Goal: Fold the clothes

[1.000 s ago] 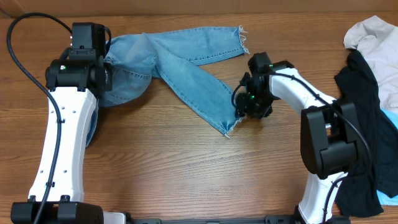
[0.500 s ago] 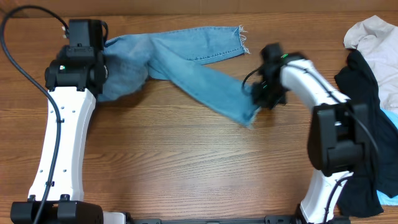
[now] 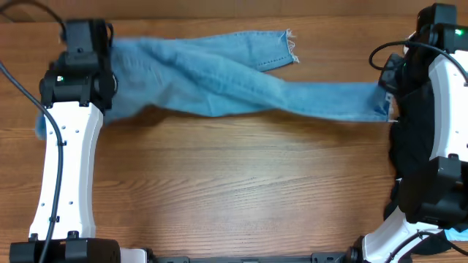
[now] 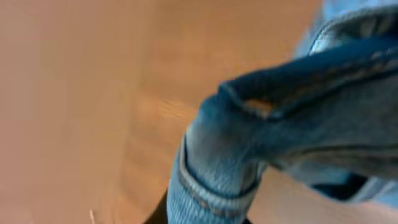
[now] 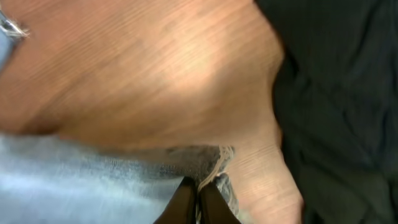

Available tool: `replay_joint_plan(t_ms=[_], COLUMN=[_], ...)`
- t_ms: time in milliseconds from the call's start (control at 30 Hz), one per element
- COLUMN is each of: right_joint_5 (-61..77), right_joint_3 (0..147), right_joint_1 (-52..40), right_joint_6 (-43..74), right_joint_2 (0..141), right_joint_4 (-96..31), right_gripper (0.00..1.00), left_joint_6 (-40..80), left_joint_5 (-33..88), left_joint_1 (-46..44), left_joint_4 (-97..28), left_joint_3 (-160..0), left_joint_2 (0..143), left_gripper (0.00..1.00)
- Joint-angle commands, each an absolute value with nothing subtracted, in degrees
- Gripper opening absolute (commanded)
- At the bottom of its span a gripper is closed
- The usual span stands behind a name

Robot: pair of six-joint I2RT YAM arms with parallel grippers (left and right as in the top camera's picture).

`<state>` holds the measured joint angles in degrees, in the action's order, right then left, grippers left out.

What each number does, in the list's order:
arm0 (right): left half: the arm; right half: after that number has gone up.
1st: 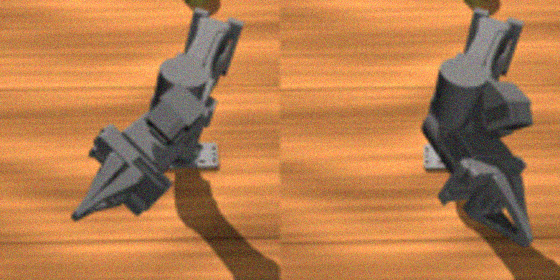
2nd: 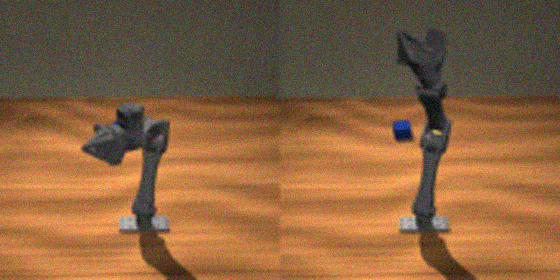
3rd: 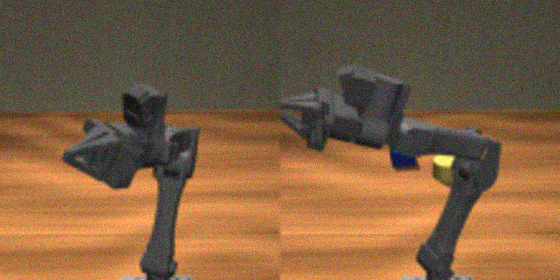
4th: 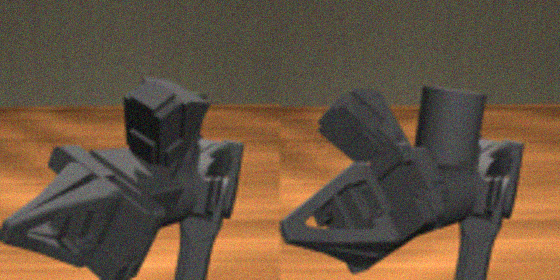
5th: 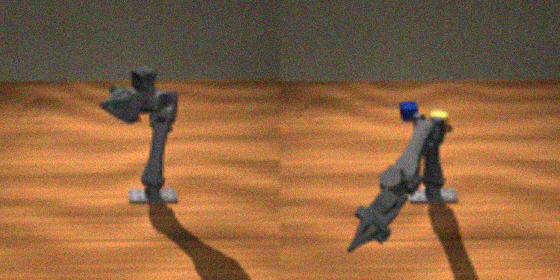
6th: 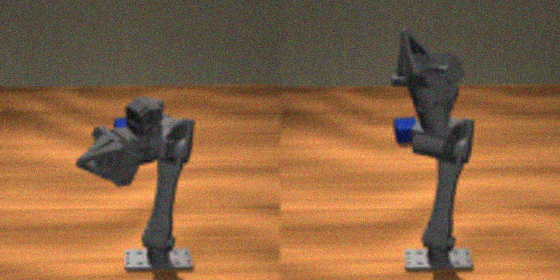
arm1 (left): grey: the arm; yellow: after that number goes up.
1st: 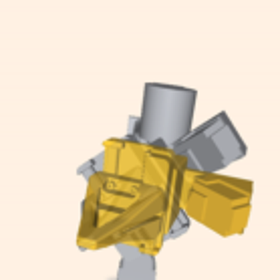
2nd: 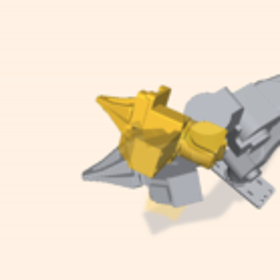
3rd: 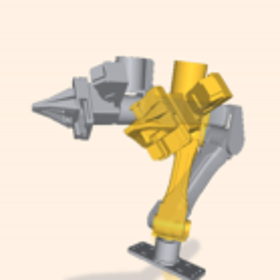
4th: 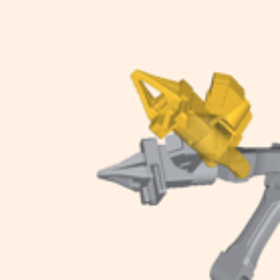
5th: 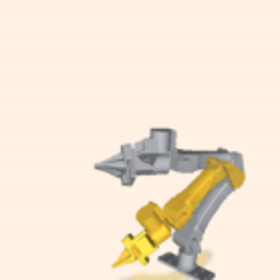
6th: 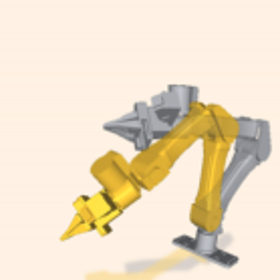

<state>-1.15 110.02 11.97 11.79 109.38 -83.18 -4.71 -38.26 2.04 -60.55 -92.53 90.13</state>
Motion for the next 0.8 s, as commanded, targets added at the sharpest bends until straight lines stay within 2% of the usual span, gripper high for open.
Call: replay_joint_plan(t_ms=[0,133,367,500,633,767], right_joint_5=[-5.9,-9.1,-8.1,-5.5,-5.5,-5.5], right_joint_3=[110.6,110.6,110.6,110.6,110.6,110.6], right_joint_1=[13.4,15.2,21.1,23.3,23.3,23.3], right_joint_6=[12.0,12.5,14.0,13.9,13.7,13.5], right_joint_2=[109.3,109.3,109.3,109.3,109.3,109.3], right_joint_4=[-85.3,-87.6,-87.8,-87.9,-88.4,-88.4], right_gripper=[0.04,0.04,0.04,0.04,0.21,0.24], left_joint_6=[10.7,12.9,18.4,14.6,7.9,6.8], left_joint_5=[-31.2,-31.7,-40.6,-30.0,-17.0,-7.2], left_joint_1=[3.1,3.9,9.7,11.7,11.6,11.6], left_joint_4=[-69.8,-74.6,-73.4,-71.3,-73.8,-80.8], left_joint_3=[-93.7,-93.7,-93.7,-93.7,-93.7,-93.7], left_joint_2=[89.3,89.3,89.3,89.3,89.3,89.3], left_gripper=[0.04,0.04,0.04,0.04,0.04,0.04])
